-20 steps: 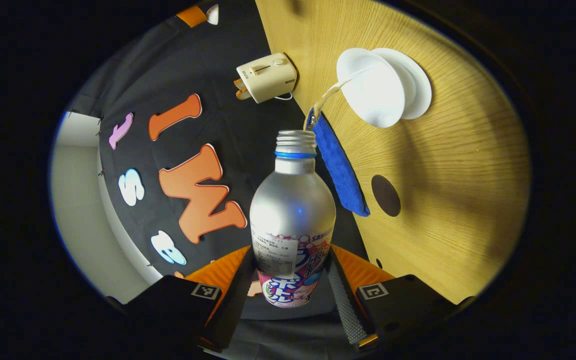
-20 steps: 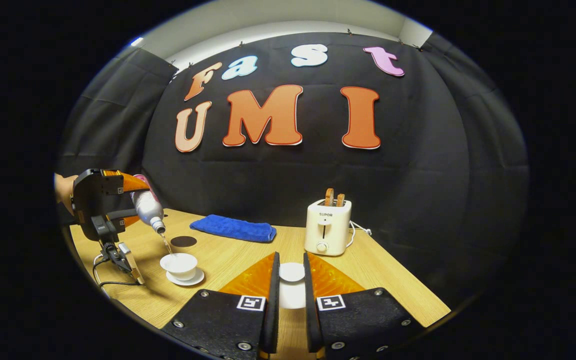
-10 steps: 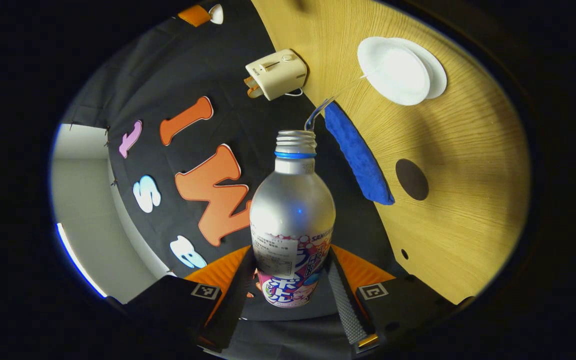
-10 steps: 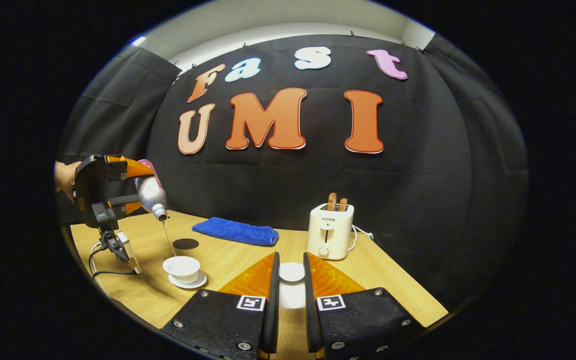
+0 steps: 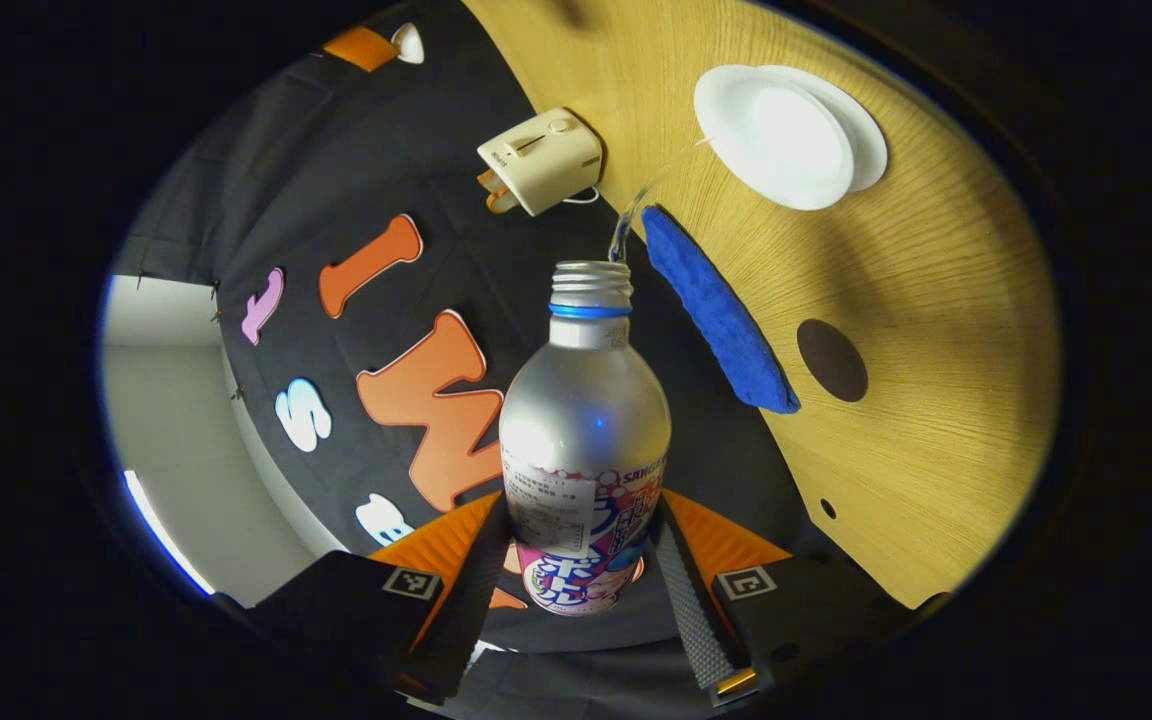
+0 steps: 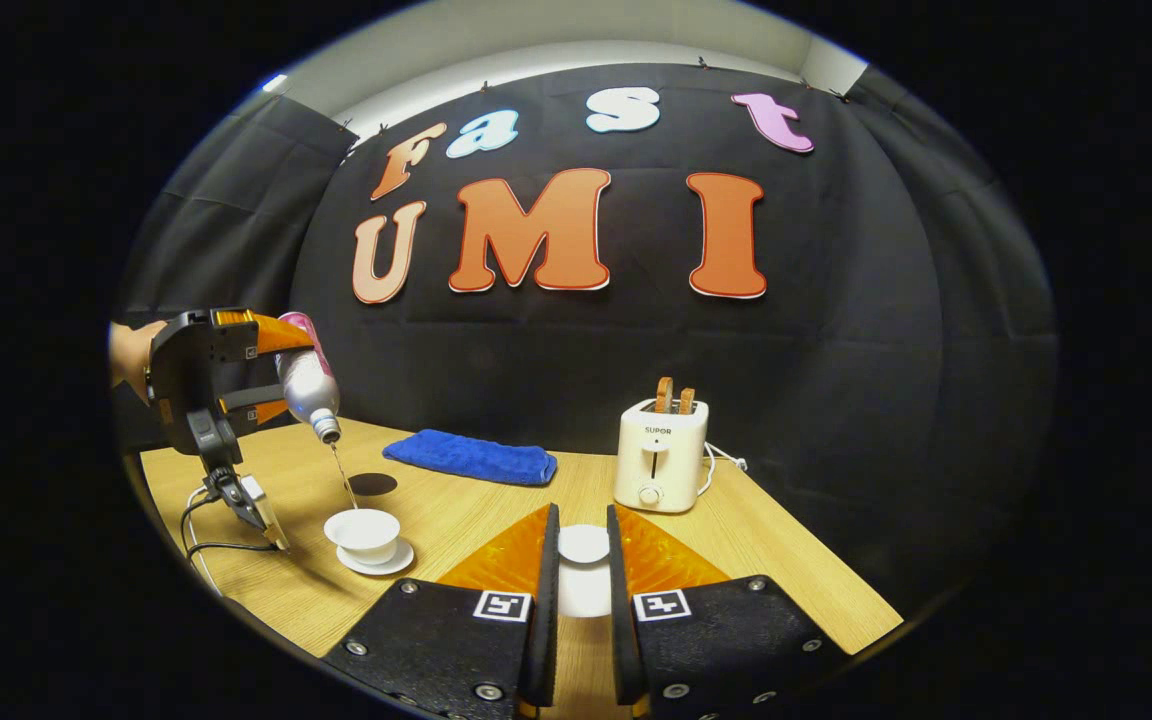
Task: Open the teacup lid with one hand, grasp the water bottle and pour water into the teacup with the other hand; after pouring, place the water bottle on the coaster and then close the teacup lid.
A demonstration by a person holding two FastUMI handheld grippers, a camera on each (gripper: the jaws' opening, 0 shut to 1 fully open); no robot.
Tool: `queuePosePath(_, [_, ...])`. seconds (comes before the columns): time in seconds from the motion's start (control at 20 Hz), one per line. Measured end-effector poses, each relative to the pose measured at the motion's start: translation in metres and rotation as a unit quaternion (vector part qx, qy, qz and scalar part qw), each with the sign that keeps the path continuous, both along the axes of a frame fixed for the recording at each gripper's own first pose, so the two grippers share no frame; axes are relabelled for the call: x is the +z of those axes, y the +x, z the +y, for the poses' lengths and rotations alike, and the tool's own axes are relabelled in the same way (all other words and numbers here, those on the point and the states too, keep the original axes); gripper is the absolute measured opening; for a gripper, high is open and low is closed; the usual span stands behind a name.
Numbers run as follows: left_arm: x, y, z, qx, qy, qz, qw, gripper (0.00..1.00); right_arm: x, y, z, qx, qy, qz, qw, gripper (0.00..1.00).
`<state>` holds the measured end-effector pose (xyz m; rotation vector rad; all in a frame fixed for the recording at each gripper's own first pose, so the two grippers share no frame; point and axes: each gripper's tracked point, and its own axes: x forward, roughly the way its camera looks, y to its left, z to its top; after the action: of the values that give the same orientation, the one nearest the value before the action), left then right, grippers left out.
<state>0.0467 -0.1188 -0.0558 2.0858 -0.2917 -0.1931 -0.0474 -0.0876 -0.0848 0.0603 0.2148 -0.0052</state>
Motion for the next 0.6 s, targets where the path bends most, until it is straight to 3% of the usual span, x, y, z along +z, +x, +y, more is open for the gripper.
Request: queuePosePath(0.6, [-0.029, -0.01, -0.019, -0.035, 0.038, 0.006, 0.999, 0.83, -0.004, 0.001, 0.003, 0.012, -0.009, 0.01, 1.0, 0.23])
